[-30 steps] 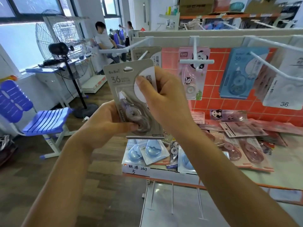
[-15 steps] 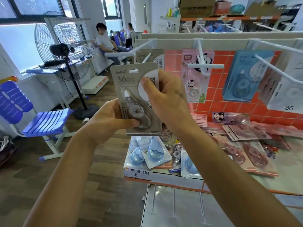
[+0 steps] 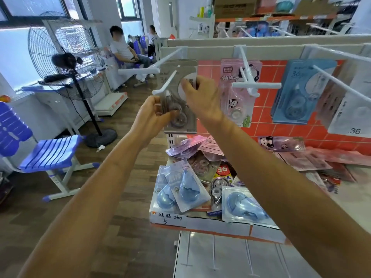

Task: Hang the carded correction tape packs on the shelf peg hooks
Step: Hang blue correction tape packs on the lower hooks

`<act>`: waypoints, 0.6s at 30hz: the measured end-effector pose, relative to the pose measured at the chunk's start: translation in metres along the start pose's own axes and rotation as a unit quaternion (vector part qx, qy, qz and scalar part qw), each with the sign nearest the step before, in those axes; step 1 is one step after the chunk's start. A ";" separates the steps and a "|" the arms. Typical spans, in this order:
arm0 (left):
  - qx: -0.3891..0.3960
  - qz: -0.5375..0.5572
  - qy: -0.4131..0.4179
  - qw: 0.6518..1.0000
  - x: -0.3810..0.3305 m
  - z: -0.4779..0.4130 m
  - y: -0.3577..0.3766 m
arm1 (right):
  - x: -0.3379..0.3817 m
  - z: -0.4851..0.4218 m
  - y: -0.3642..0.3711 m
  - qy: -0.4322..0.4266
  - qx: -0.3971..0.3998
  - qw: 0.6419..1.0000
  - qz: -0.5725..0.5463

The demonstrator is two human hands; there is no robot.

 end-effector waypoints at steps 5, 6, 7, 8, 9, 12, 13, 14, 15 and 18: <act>-0.075 -0.097 -0.010 0.992 0.010 -0.032 -0.001 | -0.015 -0.026 0.003 0.025 -0.006 0.997 0.067; -0.086 -0.103 -0.016 0.991 0.012 -0.033 -0.001 | -0.017 -0.029 0.005 0.022 -0.005 0.996 0.087; -0.097 -0.107 -0.020 0.989 0.013 -0.033 0.000 | -0.018 -0.028 0.006 0.021 0.000 0.994 0.108; -0.106 -0.110 -0.024 0.988 0.015 -0.031 0.000 | -0.023 -0.028 0.008 0.024 0.001 0.993 0.119; -0.112 -0.112 -0.027 0.987 0.017 -0.027 0.001 | -0.028 -0.025 0.007 0.032 -0.007 0.993 0.112; -0.109 -0.127 -0.061 0.984 0.037 -0.012 0.004 | -0.054 -0.009 0.004 0.039 -0.021 0.998 0.052; -0.099 -0.143 -0.087 0.981 0.050 -0.006 0.005 | -0.068 0.000 0.006 0.055 -0.010 0.997 0.052; -0.082 -0.172 -0.119 0.974 0.064 0.001 0.008 | -0.085 0.009 0.010 0.076 0.006 0.995 0.059; -0.056 -0.214 -0.152 0.963 0.080 0.010 0.011 | -0.100 0.022 0.012 0.097 0.023 0.993 0.071; 0.031 -0.333 -0.199 0.921 0.119 0.039 0.024 | -0.141 0.060 0.029 0.145 0.102 0.974 0.138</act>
Point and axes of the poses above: each hand's wrist, its own z-axis away from the middle knuckle, its own y-axis out of the palm, x = y × z, the point moved 10 cm from there along -z, towards the middle knuckle, and after that the axes turned 2 degrees about y, right-handed, at the moved point
